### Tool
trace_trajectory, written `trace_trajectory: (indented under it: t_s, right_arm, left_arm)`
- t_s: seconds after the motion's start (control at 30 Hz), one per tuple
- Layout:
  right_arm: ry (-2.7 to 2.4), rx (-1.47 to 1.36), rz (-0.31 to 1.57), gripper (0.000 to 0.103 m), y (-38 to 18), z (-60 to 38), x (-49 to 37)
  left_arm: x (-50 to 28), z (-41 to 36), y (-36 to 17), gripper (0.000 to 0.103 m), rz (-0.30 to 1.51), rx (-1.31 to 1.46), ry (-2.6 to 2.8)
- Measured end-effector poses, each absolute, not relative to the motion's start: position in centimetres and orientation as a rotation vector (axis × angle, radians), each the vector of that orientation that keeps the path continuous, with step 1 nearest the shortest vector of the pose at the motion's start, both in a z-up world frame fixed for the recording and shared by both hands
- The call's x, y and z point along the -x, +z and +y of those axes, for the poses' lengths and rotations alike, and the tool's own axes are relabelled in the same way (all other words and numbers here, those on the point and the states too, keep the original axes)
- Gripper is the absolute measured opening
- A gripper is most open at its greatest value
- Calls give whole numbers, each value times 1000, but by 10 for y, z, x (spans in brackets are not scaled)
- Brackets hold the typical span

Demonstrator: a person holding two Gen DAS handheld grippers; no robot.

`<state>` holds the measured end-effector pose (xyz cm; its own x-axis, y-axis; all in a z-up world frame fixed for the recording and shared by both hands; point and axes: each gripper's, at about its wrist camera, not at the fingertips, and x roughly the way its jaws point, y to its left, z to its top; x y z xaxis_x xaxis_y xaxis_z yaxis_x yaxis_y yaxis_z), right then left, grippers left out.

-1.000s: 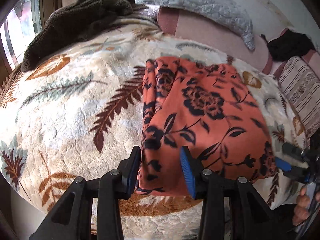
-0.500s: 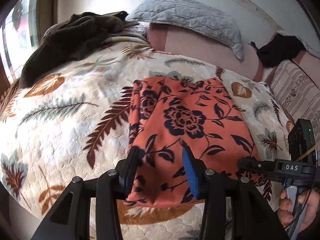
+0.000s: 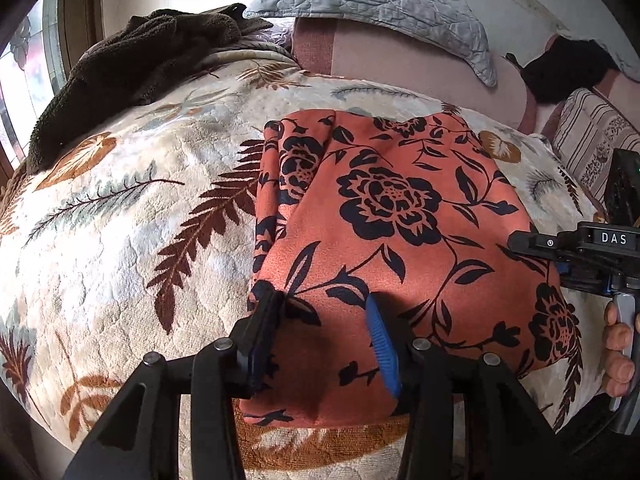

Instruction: Fold small clothes

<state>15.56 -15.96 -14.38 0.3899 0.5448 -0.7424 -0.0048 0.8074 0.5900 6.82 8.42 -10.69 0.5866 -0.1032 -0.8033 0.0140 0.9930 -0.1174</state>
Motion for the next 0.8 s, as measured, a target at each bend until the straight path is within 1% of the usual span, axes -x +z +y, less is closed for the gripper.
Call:
trace_trajectory:
  t_s: [0.07,0.13,0.17,0.2,0.27,0.3,0.33,0.37,0.43,0.5,0.53,0.57,0.6,0.63,0.67,0.8]
  right_arm:
    - [386,-590,1121,44,-141,-167,-159]
    - [401,-697,1064,72,-138,-181,-165]
    - [407,-765,1046,76,-140,-187,-172]
    - [429,-833,1050,78,-145,-191,-181]
    - [444,-911,1121,77,-165,-192,-202]
    - [428,-900,1146,68,-171,-187,-212]
    - [441,-848,1173,36,-174,-180,-219]
    - [419,-797,1178,36,-173,-175,-221]
    - [363,-690,1154,34,-158,-163,-217]
    - [319,-573,1127,34,-144,-151,-211]
    - [318,-554,1116,38,-139,-149,-208]
    - [326,-575,1111,39,-138,-151,-207]
    - [336,-611,1112,51,-141,-156,-206]
    - [348,-666,1108,67,-145,-163,-205]
    - [352,-727,1097,70,-150,-171,-202]
    - [384,-944,1120,71,-177,-183,-215]
  left_arm:
    - [-69,87,-107,47,939,105,-76]
    - [-68,88,-107,47,938,110,-84]
    - [-68,88,-107,47,938,111,-86]
    - [-69,88,-107,47,938,112,-87]
    - [-69,88,-107,47,938,114,-85]
    - [-69,88,-107,47,938,112,-85]
    - [-68,87,-106,47,937,111,-85]
    - [-68,88,-106,47,937,112,-88]
    - [-68,89,-106,47,935,117,-93]
    - [-68,89,-107,47,934,120,-96]
    - [-68,90,-107,47,934,122,-97]
    - [-67,91,-107,47,933,126,-101]
    - [-67,91,-106,47,932,131,-108]
    - [-67,91,-106,47,932,134,-113]
    - [-67,92,-106,47,931,136,-115]
    - [-66,90,-106,47,930,132,-112]
